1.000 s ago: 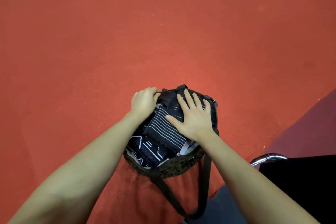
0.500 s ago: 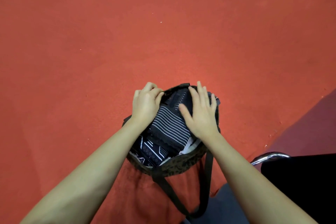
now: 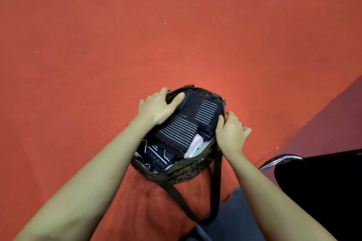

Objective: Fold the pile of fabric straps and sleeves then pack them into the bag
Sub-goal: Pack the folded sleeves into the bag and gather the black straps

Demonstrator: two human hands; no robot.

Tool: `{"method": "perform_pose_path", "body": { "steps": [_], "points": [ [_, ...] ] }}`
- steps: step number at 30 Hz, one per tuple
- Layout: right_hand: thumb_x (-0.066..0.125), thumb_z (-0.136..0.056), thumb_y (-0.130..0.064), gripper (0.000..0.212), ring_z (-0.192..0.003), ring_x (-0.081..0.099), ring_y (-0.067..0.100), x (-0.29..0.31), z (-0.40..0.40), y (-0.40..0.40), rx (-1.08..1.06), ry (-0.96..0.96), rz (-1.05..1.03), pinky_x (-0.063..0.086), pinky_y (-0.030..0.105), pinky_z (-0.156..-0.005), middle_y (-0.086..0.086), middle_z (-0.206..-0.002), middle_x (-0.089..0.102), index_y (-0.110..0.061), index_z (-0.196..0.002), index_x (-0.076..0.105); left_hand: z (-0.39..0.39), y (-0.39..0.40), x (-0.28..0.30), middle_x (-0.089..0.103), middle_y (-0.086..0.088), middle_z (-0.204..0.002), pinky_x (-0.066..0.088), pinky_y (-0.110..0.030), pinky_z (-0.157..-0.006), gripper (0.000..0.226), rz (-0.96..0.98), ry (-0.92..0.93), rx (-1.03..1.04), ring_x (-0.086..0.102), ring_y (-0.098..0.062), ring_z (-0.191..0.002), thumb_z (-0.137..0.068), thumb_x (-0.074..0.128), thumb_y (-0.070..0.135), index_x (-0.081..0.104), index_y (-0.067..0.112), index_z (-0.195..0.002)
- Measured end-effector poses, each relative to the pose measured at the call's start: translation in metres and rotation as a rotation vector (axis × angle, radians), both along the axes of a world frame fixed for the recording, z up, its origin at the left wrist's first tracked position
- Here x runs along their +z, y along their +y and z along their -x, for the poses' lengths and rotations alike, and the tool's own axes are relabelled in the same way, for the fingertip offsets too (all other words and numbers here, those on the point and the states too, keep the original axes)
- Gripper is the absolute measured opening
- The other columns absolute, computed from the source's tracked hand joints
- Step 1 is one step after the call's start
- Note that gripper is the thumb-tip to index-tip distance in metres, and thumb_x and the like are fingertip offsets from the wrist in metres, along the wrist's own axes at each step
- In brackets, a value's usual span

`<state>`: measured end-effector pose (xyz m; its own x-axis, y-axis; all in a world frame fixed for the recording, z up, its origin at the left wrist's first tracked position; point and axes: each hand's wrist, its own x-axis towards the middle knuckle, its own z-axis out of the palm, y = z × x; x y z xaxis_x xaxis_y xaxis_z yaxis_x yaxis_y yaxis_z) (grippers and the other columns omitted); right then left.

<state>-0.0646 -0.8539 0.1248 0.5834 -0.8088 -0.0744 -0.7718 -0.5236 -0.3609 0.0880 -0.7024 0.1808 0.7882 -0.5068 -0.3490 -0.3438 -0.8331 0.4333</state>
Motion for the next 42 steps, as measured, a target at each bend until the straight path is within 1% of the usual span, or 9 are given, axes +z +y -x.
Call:
{"method": "perform_pose_path", "body": {
  "steps": [4,8,17,23,25,27,31,36,42],
  "points": [
    [0.041,-0.098,-0.024,0.026,-0.088,0.055,0.029,-0.005,0.006,-0.004,-0.005,-0.009,0.096,0.016,0.035,-0.074,0.007,-0.091,0.063,-0.013,-0.09,0.063,0.028,-0.006,-0.009,0.048,-0.018,-0.128,0.024,-0.051,-0.102,0.081,-0.182,-0.245,-0.132,0.043,-0.037,-0.118,-0.081,0.019,0.081,0.006,0.041,-0.15],
    [0.046,-0.098,-0.02,0.026,-0.081,0.052,0.025,-0.001,0.015,-0.004,-0.007,-0.115,0.168,0.01,0.032,-0.071,0.002,-0.08,0.06,-0.015,-0.084,0.067,0.045,-0.006,-0.023,0.045,-0.019,-0.127,0.018,-0.056,-0.106,0.079,-0.276,-0.409,-0.184,0.039,-0.039,-0.119,-0.08,0.02,0.082,-0.002,0.047,-0.148],
    [0.045,-0.093,-0.019,0.026,-0.072,0.046,0.019,0.048,-0.009,0.005,-0.015,-0.441,0.261,0.008,0.027,-0.071,-0.003,-0.071,0.053,-0.016,-0.078,0.065,0.051,-0.007,-0.025,0.045,-0.02,-0.129,0.019,-0.057,-0.106,0.078,-0.316,-0.461,-0.175,0.039,-0.041,-0.119,-0.082,0.018,0.081,-0.005,0.048,-0.148],
    [0.048,-0.096,-0.023,0.022,-0.082,0.05,0.024,0.053,-0.015,0.021,0.127,-0.313,0.282,0.013,0.032,-0.076,0.0,-0.082,0.06,-0.015,-0.085,0.066,0.039,0.005,-0.018,0.047,-0.014,-0.127,0.024,-0.05,-0.102,0.071,-0.225,-0.361,-0.161,0.045,-0.035,-0.112,-0.087,0.017,0.074,-0.006,0.046,-0.148],
    [0.05,-0.095,-0.028,0.023,-0.092,0.049,0.027,0.052,-0.016,0.026,0.192,-0.257,0.285,0.019,0.037,-0.083,0.004,-0.097,0.059,-0.013,-0.104,0.064,0.035,0.015,-0.019,0.049,-0.011,-0.128,0.025,-0.047,-0.1,0.068,-0.135,-0.332,-0.151,0.046,-0.033,-0.114,-0.092,0.018,0.067,-0.004,0.04,-0.15],
    [0.046,-0.093,-0.037,0.038,-0.104,0.047,0.027,0.052,-0.016,0.035,0.338,-0.248,0.296,0.022,0.041,-0.09,0.004,-0.115,0.057,-0.015,-0.122,0.059,0.031,0.028,-0.019,0.048,-0.009,-0.136,0.023,-0.048,-0.102,0.066,-0.065,-0.277,-0.115,0.044,-0.032,-0.121,-0.095,0.021,0.061,0.001,0.034,-0.152],
    [0.032,-0.093,-0.052,0.051,-0.123,0.047,0.023,0.046,-0.021,0.06,0.868,-0.09,0.231,0.017,0.042,-0.099,-0.001,-0.132,0.057,-0.029,-0.132,0.055,0.022,0.06,-0.019,0.043,-0.007,-0.145,0.02,-0.049,-0.106,0.062,-0.024,-0.186,-0.058,0.041,-0.032,-0.128,-0.098,0.022,0.054,0.011,0.026,-0.152],
    [0.021,-0.088,-0.067,0.066,-0.113,0.053,0.028,0.037,-0.028,0.078,0.954,0.071,0.255,0.015,0.045,-0.1,0.002,-0.118,0.06,-0.028,-0.121,0.064,0.035,0.108,-0.03,0.046,-0.012,-0.138,0.022,-0.046,-0.103,0.052,-0.025,-0.268,0.186,0.041,-0.033,-0.125,-0.101,0.03,0.043,0.034,0.013,-0.144],
    [0.033,-0.085,-0.067,0.064,-0.097,0.057,0.036,0.034,-0.034,0.11,0.874,0.063,0.354,0.027,0.047,-0.09,0.011,-0.096,0.062,-0.016,-0.089,0.07,0.072,0.15,-0.059,0.054,-0.013,-0.117,0.027,-0.044,-0.093,0.054,-0.196,-0.276,0.278,0.045,-0.034,-0.112,-0.092,0.045,0.055,0.063,0.007,-0.108]
  ]
}}
